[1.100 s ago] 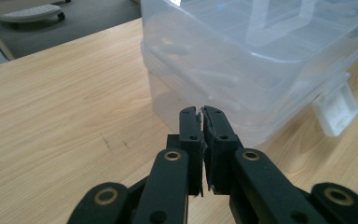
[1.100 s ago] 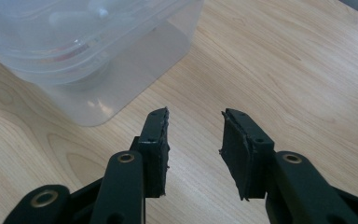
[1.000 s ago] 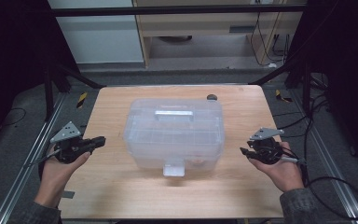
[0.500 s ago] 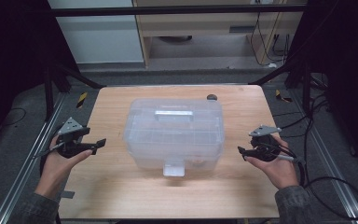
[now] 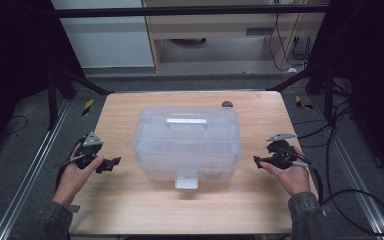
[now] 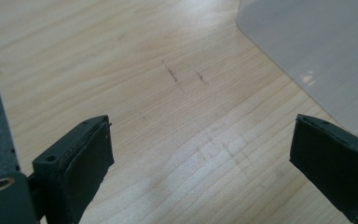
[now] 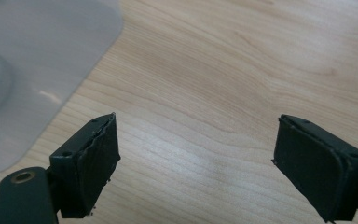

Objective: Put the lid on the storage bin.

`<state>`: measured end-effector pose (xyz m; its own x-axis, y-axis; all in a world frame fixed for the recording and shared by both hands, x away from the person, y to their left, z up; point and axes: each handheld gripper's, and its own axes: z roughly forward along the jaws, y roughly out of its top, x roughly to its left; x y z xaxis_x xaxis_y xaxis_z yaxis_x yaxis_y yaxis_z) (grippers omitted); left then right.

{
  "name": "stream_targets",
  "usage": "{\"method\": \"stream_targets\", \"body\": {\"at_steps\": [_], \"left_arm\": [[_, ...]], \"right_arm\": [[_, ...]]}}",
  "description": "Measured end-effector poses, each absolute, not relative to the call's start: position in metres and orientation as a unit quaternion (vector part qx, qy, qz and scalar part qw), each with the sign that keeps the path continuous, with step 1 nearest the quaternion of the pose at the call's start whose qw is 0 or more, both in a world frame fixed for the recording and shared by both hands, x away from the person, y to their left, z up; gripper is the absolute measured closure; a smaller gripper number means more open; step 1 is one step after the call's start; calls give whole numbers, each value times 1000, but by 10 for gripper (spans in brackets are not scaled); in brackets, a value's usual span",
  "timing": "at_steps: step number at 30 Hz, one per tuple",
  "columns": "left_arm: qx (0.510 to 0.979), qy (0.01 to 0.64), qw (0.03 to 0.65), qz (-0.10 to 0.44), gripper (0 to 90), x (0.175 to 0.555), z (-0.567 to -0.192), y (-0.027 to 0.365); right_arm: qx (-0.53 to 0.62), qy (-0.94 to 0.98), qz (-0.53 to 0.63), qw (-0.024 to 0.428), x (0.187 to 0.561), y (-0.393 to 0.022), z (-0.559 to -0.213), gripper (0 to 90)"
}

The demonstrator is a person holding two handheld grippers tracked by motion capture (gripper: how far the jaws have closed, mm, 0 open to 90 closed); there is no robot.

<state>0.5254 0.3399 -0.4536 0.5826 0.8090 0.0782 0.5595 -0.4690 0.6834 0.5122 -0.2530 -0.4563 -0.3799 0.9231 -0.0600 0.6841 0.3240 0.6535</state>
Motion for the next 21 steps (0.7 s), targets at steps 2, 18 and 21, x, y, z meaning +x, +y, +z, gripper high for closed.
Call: {"method": "stream_targets", "body": {"at_steps": [2, 18, 21], "left_arm": [[837, 412, 302, 198, 49, 529, -460, 338], [824, 426, 304, 218, 51, 557, -489, 328], [814, 439, 311, 220, 52, 563, -494, 329]], "right_arm": [[518, 781, 277, 211, 515, -254, -461, 130], [560, 745, 285, 225, 545, -267, -486, 104], [563, 740, 288, 231, 549, -268, -490, 105]]}}
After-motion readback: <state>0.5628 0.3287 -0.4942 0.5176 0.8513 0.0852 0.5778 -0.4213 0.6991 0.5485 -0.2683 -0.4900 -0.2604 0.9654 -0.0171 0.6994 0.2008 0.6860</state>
